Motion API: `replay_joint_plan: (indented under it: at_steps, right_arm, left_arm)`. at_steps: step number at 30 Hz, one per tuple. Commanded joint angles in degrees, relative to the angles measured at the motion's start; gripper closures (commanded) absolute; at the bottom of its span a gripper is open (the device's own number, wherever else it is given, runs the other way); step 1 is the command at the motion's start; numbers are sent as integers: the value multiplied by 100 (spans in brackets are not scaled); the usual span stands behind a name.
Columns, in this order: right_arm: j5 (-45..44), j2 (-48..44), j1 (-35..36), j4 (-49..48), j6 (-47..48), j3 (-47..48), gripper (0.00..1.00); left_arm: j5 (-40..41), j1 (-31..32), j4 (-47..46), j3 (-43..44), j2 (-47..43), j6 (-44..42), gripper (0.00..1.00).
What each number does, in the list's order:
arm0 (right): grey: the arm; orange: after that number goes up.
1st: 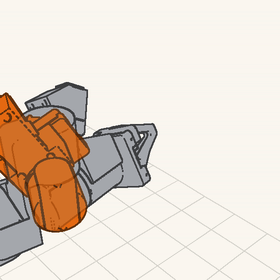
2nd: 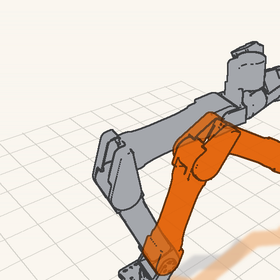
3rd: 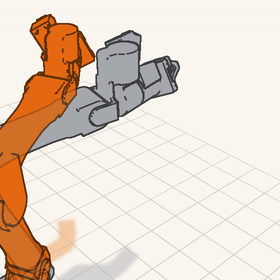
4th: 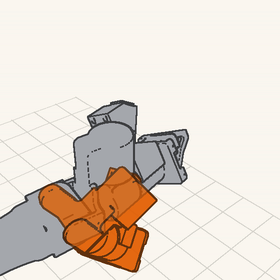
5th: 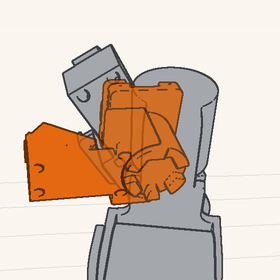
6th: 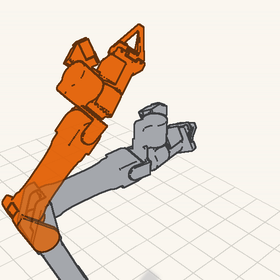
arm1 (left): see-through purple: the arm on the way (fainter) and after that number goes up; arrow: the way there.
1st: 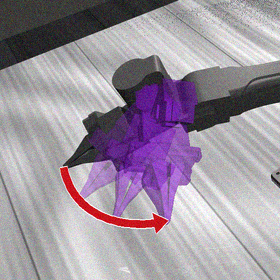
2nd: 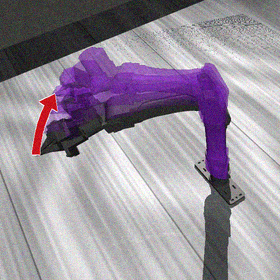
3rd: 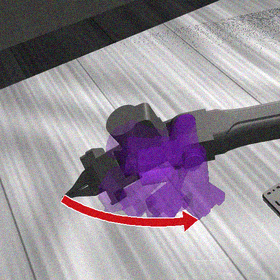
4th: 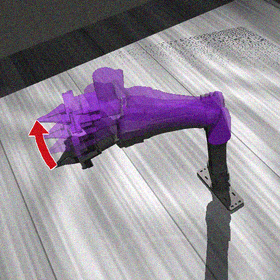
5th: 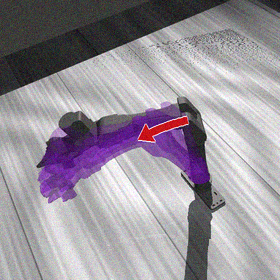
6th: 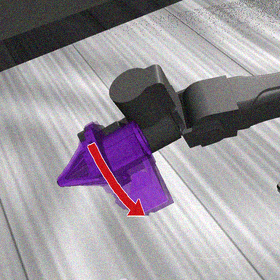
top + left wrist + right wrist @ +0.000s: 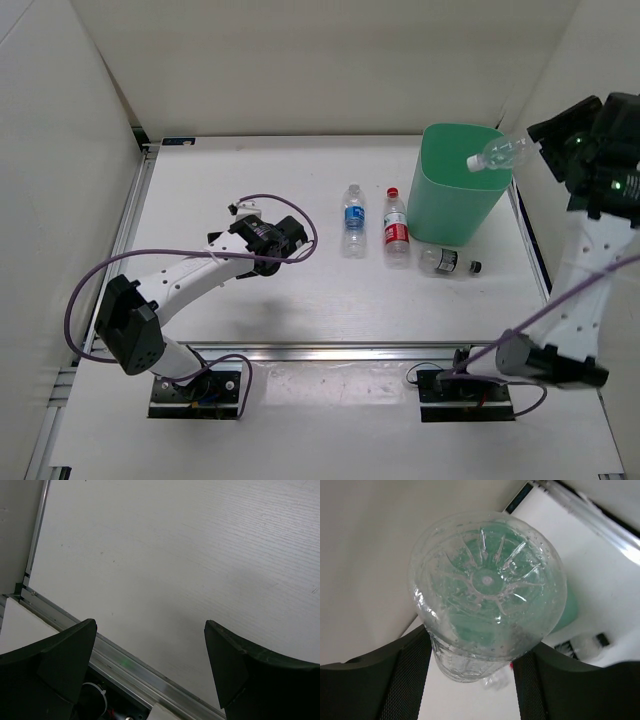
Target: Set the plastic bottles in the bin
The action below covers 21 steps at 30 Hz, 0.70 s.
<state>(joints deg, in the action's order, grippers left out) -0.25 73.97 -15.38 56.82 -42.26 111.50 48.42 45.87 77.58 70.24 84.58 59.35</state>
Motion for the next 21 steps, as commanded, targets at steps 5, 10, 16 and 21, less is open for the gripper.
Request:
replay_joint_plan:
  at_steps: [5,10,16,21]
  right_arm:
    - [-618,1662,-18,-926,508,987,48]
    - [243,2156,35,-980,842,1320,5]
    - [245,712,-246,-873,255,-352,0]
    - [1358,-1346,-1639,-1803,-1159,-4051,0]
  left_arm:
    - [88,-16,433,16,-240,-91,0]
    - [88,-16,433,16,-240,-143,0]
    - [194,-16,433,16,-73,-29,0]
    - [247,-121,433,77,102,-29,0]
